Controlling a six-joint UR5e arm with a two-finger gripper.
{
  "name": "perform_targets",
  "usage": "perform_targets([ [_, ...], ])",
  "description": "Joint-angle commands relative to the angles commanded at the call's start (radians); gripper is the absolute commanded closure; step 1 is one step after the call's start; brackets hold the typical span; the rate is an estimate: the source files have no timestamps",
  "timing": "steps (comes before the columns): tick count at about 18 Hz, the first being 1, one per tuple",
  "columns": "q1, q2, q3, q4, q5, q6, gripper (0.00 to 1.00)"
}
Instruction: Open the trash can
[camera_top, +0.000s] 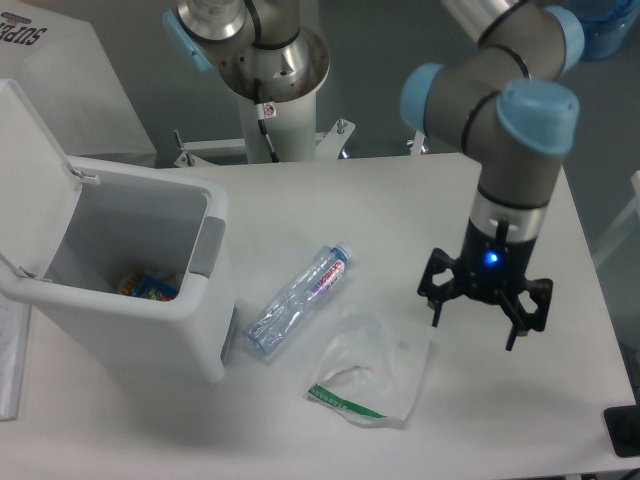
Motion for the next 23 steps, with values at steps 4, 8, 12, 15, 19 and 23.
perform_targets([
  [4, -0.020, -0.020, 0.002, 0.001, 0.047, 0.025, 0.00],
  [8, -0.009, -0.012, -0.003, -0.003, 0.045, 0.034, 0.00],
  [12, -0.020, -0.016, -0.004, 0.007, 0.101, 0.053, 0.00],
  [15, -0.034, -0.023, -0.009, 0.023, 0.140, 0.057, 0.00],
  [19, -0.038, -0.038, -0.005, 0.021, 0.165, 0.057, 0.00],
  [23, -0.034, -0.037, 0.000, 0.021, 0.153, 0.057, 0.00],
])
